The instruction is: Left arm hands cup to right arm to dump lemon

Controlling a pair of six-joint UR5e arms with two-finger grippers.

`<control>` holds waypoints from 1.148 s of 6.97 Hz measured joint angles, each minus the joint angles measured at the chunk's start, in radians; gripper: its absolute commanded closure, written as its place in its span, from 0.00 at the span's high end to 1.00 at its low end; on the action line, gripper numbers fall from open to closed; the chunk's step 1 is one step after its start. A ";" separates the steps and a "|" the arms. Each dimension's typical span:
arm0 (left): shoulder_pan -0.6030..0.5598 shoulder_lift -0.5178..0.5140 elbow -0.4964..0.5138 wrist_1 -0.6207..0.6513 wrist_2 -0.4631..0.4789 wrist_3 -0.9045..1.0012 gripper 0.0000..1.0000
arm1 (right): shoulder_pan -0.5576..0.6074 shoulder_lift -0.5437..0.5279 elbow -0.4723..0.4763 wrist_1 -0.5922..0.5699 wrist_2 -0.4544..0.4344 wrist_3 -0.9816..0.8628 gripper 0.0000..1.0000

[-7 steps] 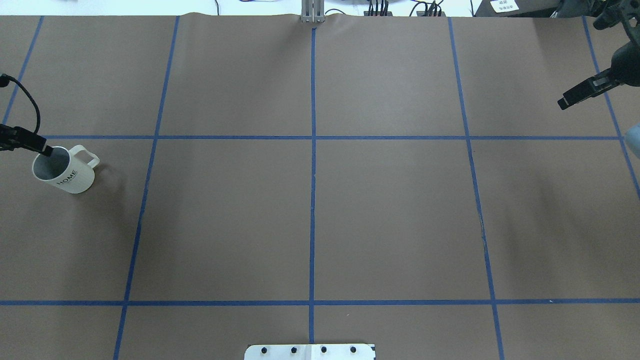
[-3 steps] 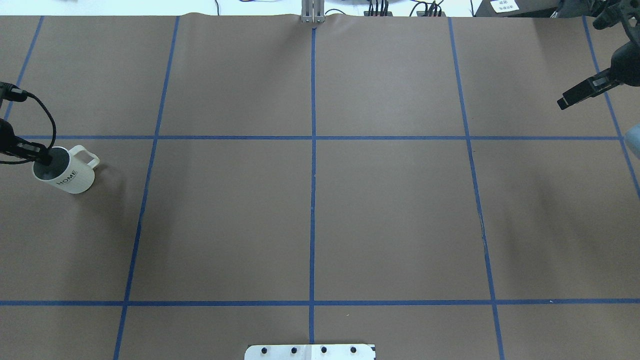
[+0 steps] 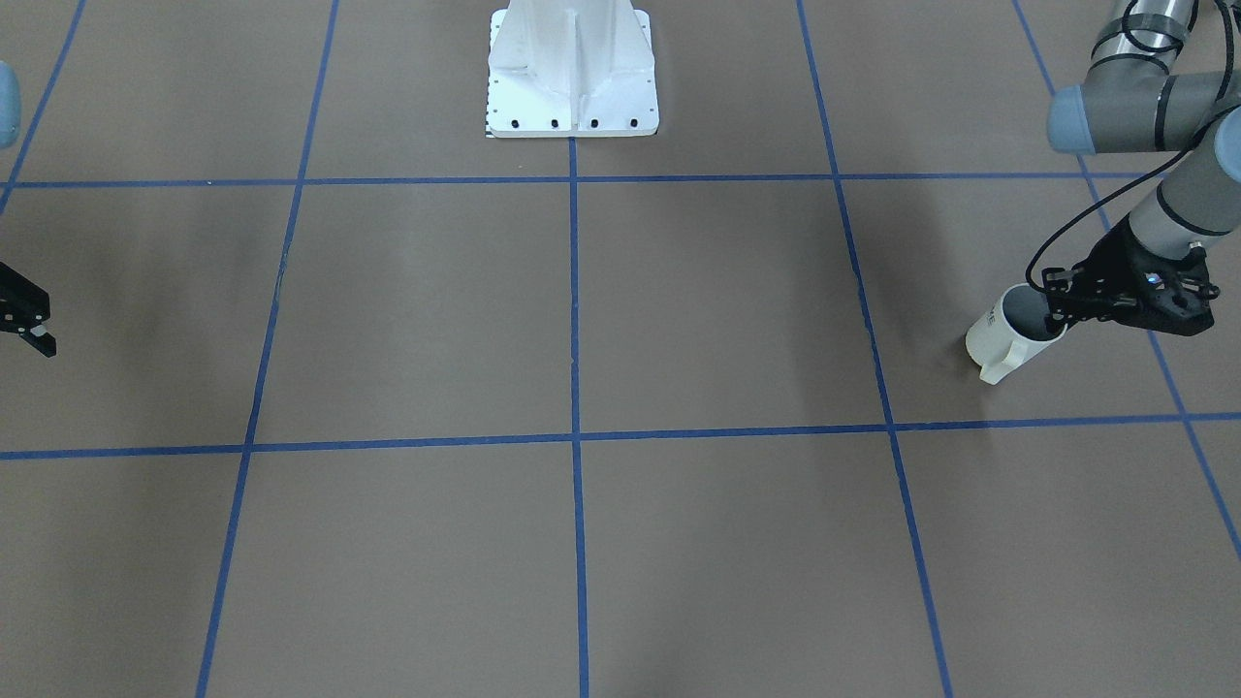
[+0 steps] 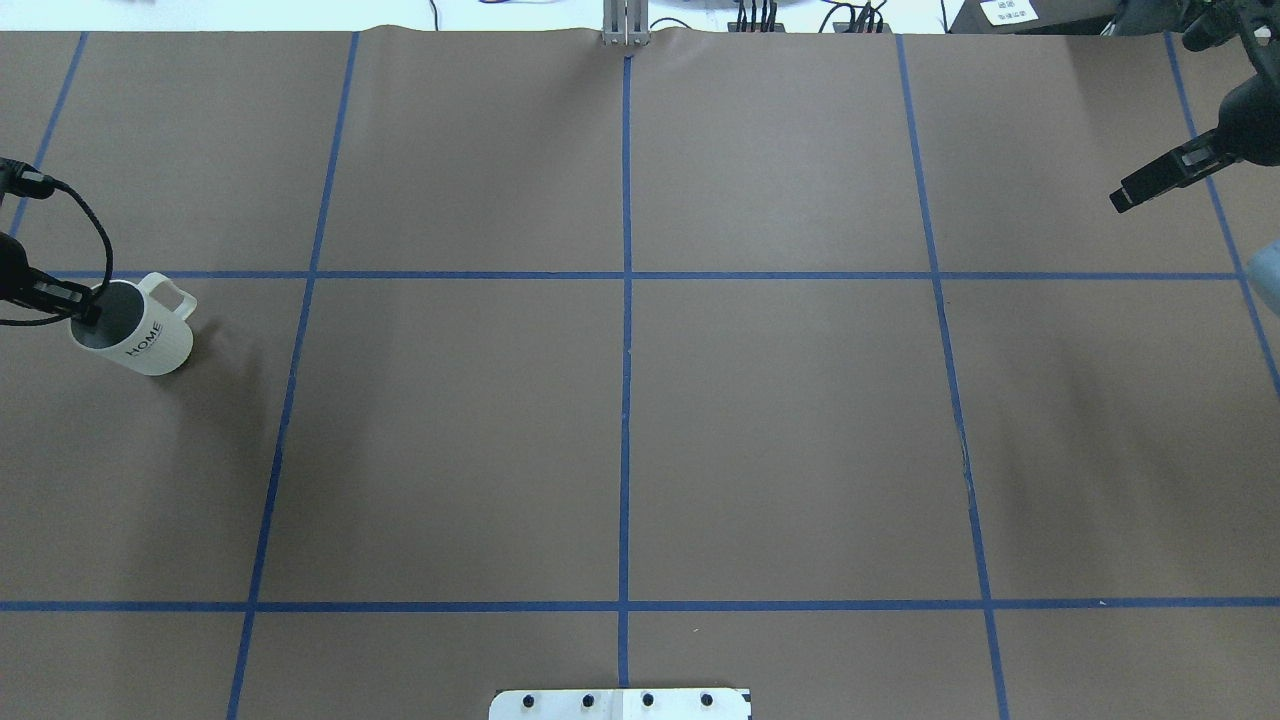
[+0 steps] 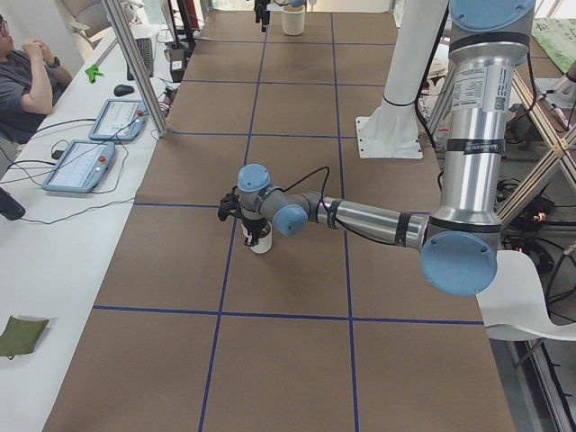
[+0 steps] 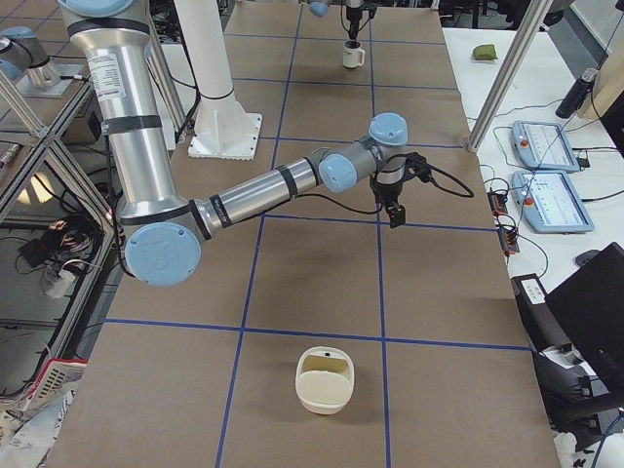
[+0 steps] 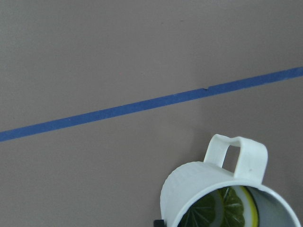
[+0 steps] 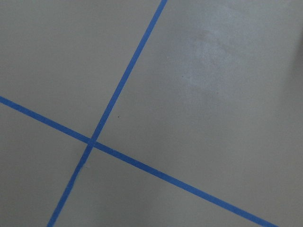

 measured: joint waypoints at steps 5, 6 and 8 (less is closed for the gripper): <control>-0.031 -0.330 -0.032 0.224 -0.022 -0.622 0.00 | -0.071 0.113 -0.122 0.329 -0.079 0.007 0.99; -0.030 -0.406 -0.029 0.233 -0.052 -0.799 0.00 | -0.108 0.126 -0.148 0.413 -0.124 0.011 0.99; -0.006 -0.549 -0.014 0.235 -0.086 -1.092 0.00 | -0.221 0.198 -0.172 0.482 -0.264 0.021 0.99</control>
